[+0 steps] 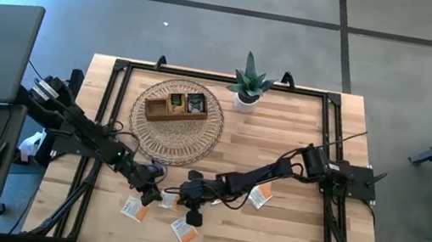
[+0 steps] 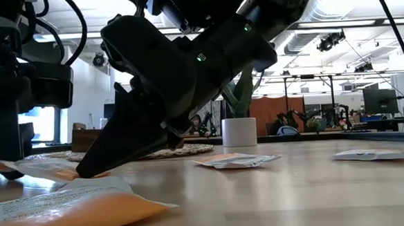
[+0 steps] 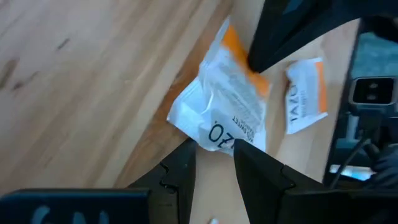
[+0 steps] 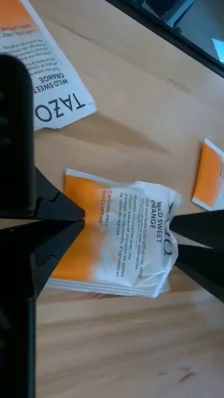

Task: Pick & Place Tea
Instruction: Put the white tea bag into the left section of the wooden organizer

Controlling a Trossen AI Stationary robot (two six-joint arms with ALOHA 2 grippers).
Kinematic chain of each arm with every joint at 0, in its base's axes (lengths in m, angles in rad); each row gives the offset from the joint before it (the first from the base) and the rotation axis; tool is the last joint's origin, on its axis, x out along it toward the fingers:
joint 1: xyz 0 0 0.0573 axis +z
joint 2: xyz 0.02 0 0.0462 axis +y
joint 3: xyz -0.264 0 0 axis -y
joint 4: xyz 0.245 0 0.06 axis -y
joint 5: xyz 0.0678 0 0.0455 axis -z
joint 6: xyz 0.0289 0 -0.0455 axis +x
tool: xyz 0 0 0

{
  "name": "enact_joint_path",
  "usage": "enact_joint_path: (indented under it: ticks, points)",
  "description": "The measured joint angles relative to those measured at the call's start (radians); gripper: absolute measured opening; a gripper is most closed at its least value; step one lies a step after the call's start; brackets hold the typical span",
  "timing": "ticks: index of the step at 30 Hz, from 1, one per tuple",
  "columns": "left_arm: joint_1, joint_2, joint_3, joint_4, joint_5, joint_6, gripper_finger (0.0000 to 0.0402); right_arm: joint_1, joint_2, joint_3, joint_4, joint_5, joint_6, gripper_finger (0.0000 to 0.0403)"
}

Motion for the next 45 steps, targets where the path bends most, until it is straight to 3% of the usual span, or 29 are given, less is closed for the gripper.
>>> enact_joint_path:
  ticks: [20,24,29,36,45]
  points:
    - [0.000,0.000,-0.001,0.084,0.008,-0.028,0.0105,0.000,0.003,-0.002,0.001,-0.002,-0.015,0.0000]
    - [0.000,0.000,-0.001,0.087,0.010,-0.025,0.0076,0.000,0.003,-0.002,0.001,-0.001,-0.015,0.0000]
    - [0.001,0.000,-0.001,0.087,0.031,-0.019,0.0011,0.000,0.003,-0.002,0.001,-0.004,-0.015,0.0000]
    - [0.002,-0.001,-0.001,0.086,0.040,-0.017,0.0008,-0.002,-0.005,-0.004,0.027,-0.048,-0.015,0.0002]
    - [0.136,-0.099,0.001,-0.016,0.227,0.107,0.0002,0.000,-0.188,-0.005,-0.060,-0.026,-0.047,0.0024]
